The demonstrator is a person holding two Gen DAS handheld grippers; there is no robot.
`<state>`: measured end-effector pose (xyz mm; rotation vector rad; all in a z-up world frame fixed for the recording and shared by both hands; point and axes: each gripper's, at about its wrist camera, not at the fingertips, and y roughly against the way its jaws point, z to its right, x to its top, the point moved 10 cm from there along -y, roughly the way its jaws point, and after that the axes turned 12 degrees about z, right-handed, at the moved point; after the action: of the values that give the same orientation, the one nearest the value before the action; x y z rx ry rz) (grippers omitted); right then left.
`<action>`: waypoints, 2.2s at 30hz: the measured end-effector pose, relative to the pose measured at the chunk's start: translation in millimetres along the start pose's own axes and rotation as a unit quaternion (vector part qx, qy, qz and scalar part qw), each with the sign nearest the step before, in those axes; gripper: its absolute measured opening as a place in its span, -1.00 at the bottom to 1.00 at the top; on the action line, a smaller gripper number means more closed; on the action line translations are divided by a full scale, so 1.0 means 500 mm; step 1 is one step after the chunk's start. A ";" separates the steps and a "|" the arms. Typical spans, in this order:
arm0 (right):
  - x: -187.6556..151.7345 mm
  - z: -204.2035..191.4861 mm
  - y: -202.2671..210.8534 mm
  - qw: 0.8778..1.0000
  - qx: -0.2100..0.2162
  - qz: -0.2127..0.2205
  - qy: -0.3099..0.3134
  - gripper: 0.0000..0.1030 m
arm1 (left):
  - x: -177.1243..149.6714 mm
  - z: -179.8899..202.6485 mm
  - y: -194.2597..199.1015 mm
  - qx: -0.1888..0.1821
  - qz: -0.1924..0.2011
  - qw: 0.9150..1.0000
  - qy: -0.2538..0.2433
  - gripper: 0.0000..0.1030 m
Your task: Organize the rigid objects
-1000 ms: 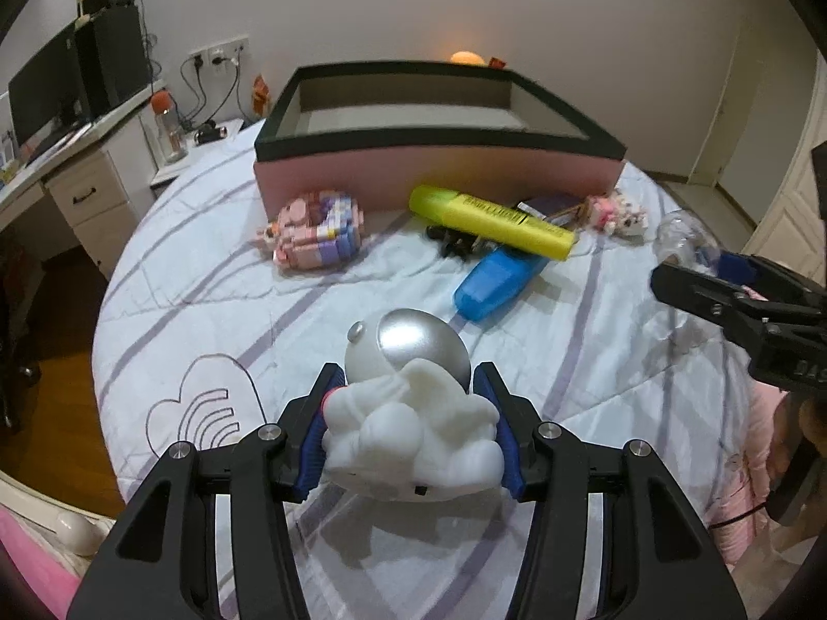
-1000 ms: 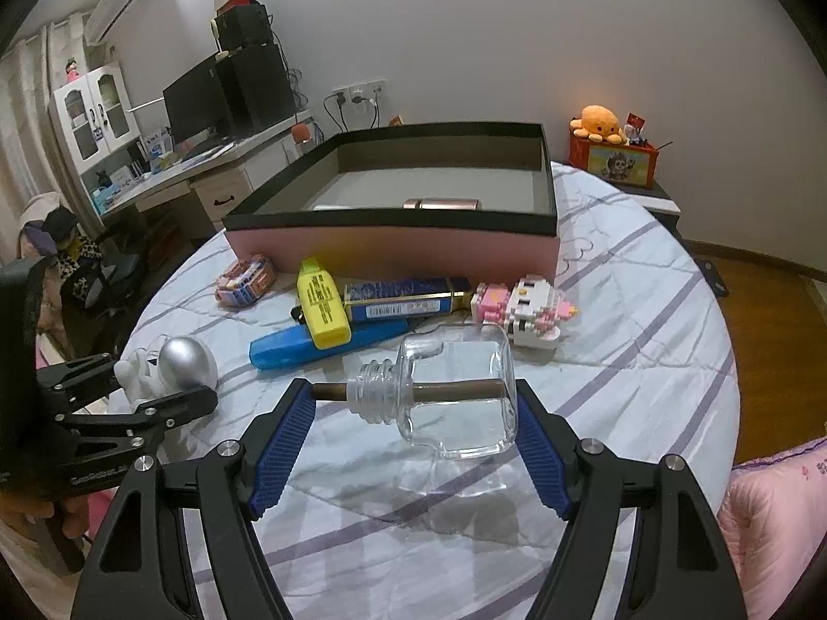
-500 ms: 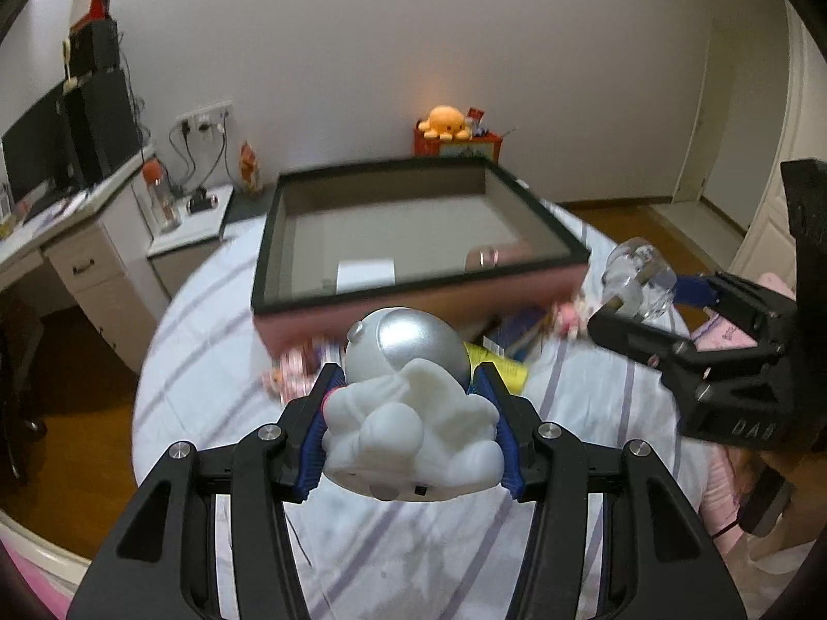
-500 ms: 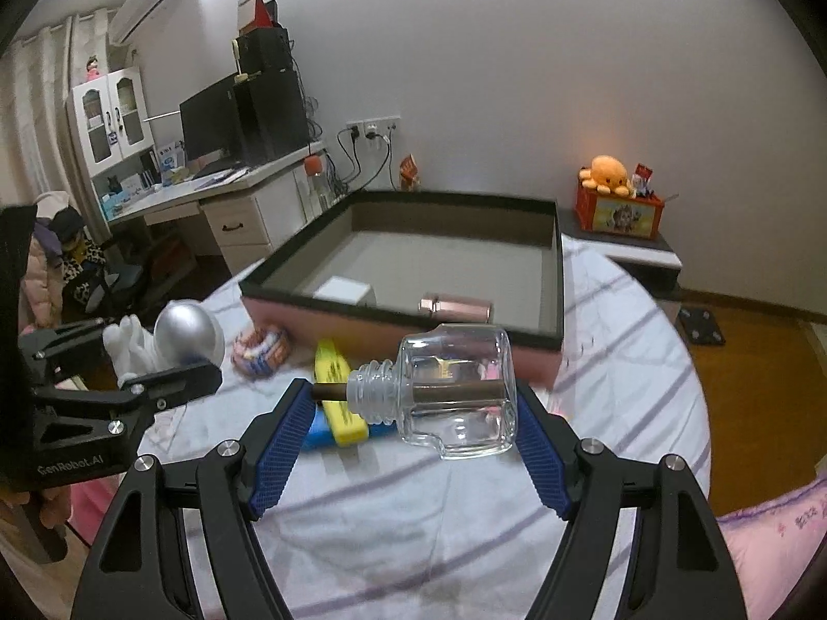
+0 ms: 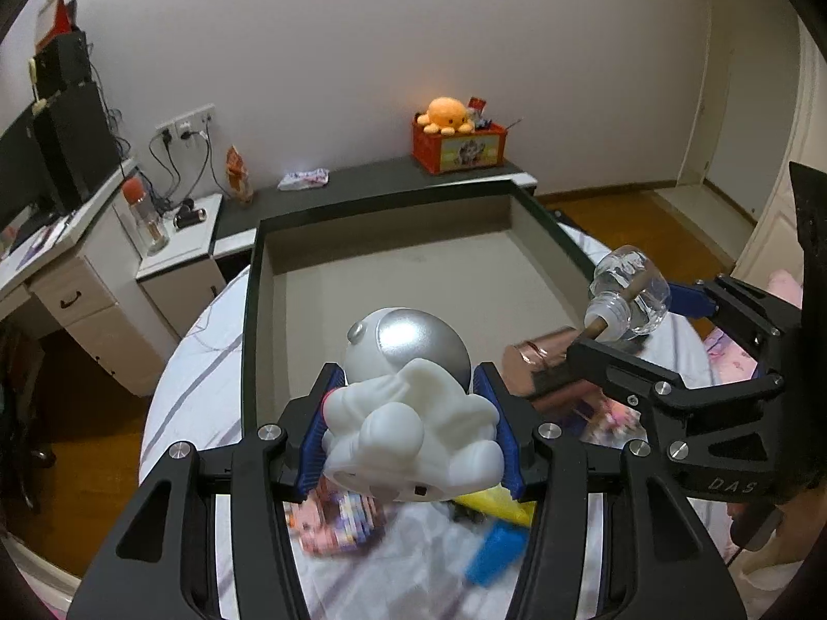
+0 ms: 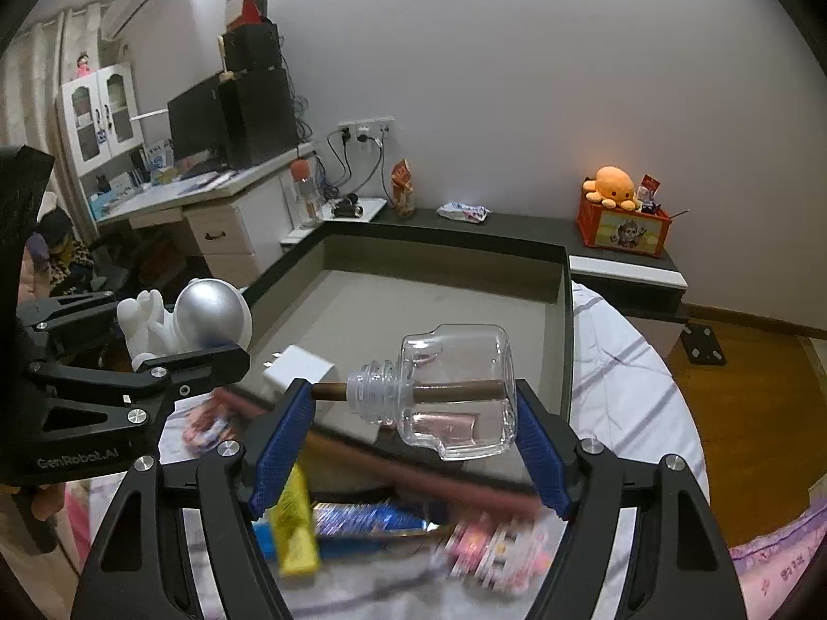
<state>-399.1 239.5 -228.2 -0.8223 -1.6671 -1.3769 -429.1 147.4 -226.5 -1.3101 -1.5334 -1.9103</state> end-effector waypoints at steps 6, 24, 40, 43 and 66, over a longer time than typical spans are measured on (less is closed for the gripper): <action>-0.011 0.012 -0.086 0.999 -0.008 -0.035 0.006 0.49 | -0.017 -0.025 -0.087 0.012 -0.040 0.999 0.004 0.03; -0.062 -0.006 -0.184 0.993 -0.008 -0.110 0.031 0.49 | -0.066 -0.084 -0.154 0.047 -0.078 0.996 0.020 0.05; -0.057 0.003 -0.160 0.995 -0.010 -0.097 0.012 0.51 | -0.058 -0.094 -0.106 0.072 -0.064 0.995 0.028 0.69; -0.042 0.002 -0.132 0.997 -0.009 -0.080 0.010 0.56 | -0.041 -0.082 -0.072 0.061 -0.040 0.997 0.031 0.92; -0.050 -0.034 0.183 0.998 -0.013 0.049 -0.025 0.64 | -0.118 -0.051 0.224 0.068 0.051 0.993 0.079 0.99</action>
<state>-305.1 240.7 -207.0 -0.9481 -1.6277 -1.3223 -326.5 70.2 -211.3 -1.1279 -1.4603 -1.7677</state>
